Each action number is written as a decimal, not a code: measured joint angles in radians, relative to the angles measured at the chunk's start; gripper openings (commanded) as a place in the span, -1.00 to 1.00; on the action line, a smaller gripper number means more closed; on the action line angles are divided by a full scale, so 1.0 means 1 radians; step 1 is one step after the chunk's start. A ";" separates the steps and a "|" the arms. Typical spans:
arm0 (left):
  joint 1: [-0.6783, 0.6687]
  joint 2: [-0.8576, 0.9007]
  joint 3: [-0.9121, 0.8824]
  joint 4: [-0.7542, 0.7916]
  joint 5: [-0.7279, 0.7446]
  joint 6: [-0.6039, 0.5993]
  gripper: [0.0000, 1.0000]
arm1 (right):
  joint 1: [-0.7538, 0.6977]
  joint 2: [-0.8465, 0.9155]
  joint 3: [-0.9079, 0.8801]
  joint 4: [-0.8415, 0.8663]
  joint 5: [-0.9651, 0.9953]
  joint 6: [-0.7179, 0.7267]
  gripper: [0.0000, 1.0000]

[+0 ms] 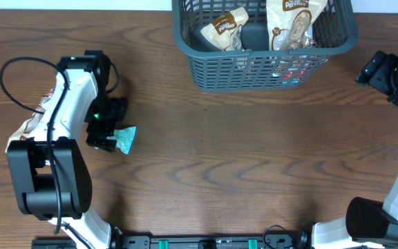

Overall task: Pack container
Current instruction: 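Move the left gripper down over the mint-green wrapped snack, then close the left gripper on the mint-green snack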

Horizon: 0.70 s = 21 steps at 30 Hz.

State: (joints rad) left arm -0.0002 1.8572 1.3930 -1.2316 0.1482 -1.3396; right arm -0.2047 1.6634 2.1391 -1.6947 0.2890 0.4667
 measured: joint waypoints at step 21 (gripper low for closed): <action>0.000 -0.212 -0.138 0.127 -0.080 0.155 0.97 | 0.000 0.000 0.000 0.000 0.000 0.000 0.98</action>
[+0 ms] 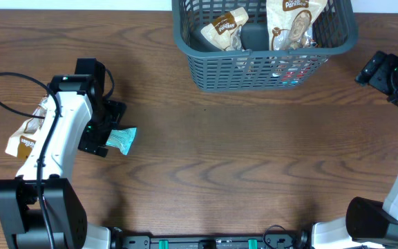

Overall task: Pack container
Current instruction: 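Close the left gripper on the mint-green snack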

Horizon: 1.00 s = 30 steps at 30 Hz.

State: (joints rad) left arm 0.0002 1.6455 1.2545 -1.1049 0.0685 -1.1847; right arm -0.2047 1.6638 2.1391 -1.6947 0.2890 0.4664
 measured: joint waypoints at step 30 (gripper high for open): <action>0.039 -0.028 -0.150 0.274 -0.065 -0.044 0.98 | 0.000 0.000 0.000 0.000 0.000 0.000 0.99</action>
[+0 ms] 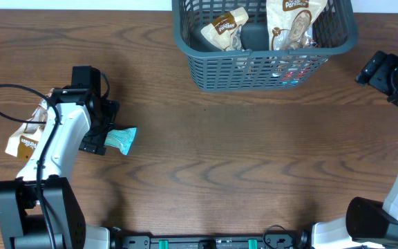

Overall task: Pack container
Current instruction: 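Close the left gripper on the mint-green snack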

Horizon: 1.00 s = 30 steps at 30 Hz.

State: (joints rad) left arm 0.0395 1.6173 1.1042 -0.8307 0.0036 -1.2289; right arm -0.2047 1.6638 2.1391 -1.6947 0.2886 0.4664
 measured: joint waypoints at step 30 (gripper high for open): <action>0.000 0.146 0.000 0.028 -0.011 -0.055 0.97 | 0.000 0.000 0.000 0.000 0.000 0.000 0.99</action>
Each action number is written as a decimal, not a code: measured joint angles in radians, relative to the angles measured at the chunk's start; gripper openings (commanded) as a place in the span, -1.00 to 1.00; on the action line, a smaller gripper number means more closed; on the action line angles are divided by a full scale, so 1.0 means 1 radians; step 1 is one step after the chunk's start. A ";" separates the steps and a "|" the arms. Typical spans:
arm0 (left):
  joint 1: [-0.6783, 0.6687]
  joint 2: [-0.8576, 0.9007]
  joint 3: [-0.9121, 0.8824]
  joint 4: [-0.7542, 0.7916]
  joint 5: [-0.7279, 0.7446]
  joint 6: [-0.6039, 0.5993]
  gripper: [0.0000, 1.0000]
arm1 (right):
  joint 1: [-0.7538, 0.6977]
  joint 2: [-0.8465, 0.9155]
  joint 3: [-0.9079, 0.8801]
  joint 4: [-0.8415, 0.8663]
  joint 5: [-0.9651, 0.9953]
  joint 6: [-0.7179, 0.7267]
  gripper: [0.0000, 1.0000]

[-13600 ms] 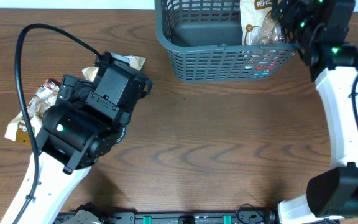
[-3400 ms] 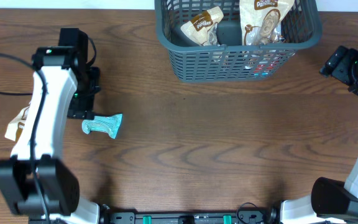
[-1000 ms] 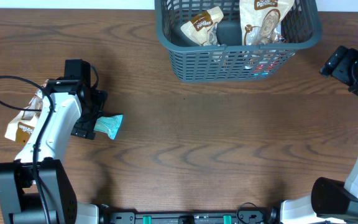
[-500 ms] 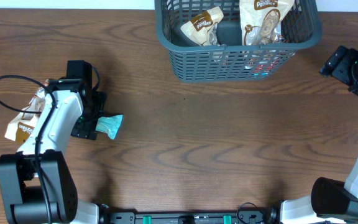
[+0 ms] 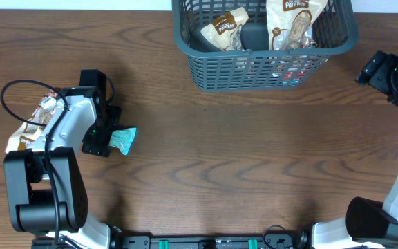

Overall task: Pack container
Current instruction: 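Close the left gripper on the mint-green snack, then lift the mint-green snack with the left gripper into the basket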

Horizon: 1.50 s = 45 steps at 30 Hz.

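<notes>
A small teal packet [image 5: 125,140] lies flat on the wooden table at the left. My left gripper [image 5: 106,140] is down at the packet's left end, its dark fingers touching or overlapping that end; the overhead view does not show whether they are closed on it. The grey basket [image 5: 206,77] stands at the back centre with tan snack bags [image 5: 224,26] and other packets inside. My right gripper [image 5: 369,68] rests at the far right edge, away from everything, and its jaws are too dark to read.
A white and brown snack bag [image 5: 27,133] lies partly under the left arm near the table's left edge. A black cable [image 5: 9,86] loops off the left arm. Bare wood [image 5: 254,159] spans between the packet and the basket.
The left arm's upper links have swung a little to the right and its cable loop has shifted. The gripper stays at the teal packet's left end, and the packet has not moved.
Throughout, the left gripper stood at the left end of the teal packet while the arm behind it shifted left, uncovering the snack bag, then back right. The packet kept its place on the table. The right arm stayed still.
</notes>
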State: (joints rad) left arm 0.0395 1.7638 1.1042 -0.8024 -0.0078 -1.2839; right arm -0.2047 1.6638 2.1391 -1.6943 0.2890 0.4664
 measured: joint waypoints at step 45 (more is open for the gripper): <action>-0.001 0.002 -0.065 0.070 0.001 0.087 -0.88 | 0.000 0.000 0.000 0.000 0.000 0.000 0.99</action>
State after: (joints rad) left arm 0.0383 1.7653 1.0393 -0.7326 -0.0071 -1.1969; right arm -0.2047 1.6638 2.1391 -1.6947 0.2890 0.4667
